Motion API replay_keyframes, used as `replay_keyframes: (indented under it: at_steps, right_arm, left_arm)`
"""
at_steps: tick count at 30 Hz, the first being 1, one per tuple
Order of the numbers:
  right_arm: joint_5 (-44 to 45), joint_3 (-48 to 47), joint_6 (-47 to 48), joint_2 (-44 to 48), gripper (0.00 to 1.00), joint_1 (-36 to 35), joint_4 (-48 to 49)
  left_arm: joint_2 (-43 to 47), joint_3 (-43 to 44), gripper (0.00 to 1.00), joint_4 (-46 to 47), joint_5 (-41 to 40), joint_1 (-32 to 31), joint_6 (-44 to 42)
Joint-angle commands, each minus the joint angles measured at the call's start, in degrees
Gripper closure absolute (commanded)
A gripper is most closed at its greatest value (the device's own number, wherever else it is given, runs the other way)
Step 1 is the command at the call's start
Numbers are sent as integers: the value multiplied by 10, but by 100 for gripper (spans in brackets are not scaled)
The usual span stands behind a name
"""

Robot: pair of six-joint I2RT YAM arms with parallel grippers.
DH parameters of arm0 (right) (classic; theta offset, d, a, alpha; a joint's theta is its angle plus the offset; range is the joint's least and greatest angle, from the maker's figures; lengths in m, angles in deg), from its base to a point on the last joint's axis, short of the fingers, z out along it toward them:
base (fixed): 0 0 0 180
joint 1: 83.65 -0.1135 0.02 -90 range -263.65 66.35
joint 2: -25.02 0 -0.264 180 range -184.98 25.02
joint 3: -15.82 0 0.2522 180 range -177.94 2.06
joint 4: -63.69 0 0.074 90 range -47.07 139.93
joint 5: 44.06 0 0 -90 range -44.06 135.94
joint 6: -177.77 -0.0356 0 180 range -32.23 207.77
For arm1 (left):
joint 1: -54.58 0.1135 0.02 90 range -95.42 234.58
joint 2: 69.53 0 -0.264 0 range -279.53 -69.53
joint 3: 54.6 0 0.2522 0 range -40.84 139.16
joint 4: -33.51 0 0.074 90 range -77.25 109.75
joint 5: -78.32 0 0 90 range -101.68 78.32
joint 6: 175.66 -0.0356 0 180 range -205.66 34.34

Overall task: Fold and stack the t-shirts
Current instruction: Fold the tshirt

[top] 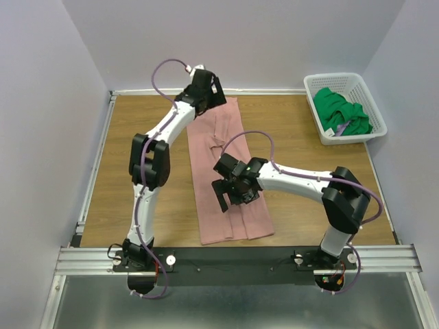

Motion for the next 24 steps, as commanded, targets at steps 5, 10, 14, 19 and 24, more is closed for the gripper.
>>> replay_keyframes:
  at_steps: [5, 10, 14, 19, 24]
  right_arm:
    - [36, 54, -15, 94, 3, 61, -25]
    - [32, 133, -19, 168, 14, 120, -25]
    - [22, 182, -33, 210, 22, 149, -22]
    - [-12, 230, -46, 234, 32, 152, -20]
    - [-54, 258, -70, 249, 44, 152, -19]
  left_arm:
    - [250, -137, 3, -59, -63, 1, -29]
    - [407, -347, 6, -111, -53, -22, -20]
    - [510, -476, 6, -139, -42, -59, 8]
    - [621, -624, 10, -175, -4, -101, 64]
    - [658, -687, 13, -211, 37, -173, 125]
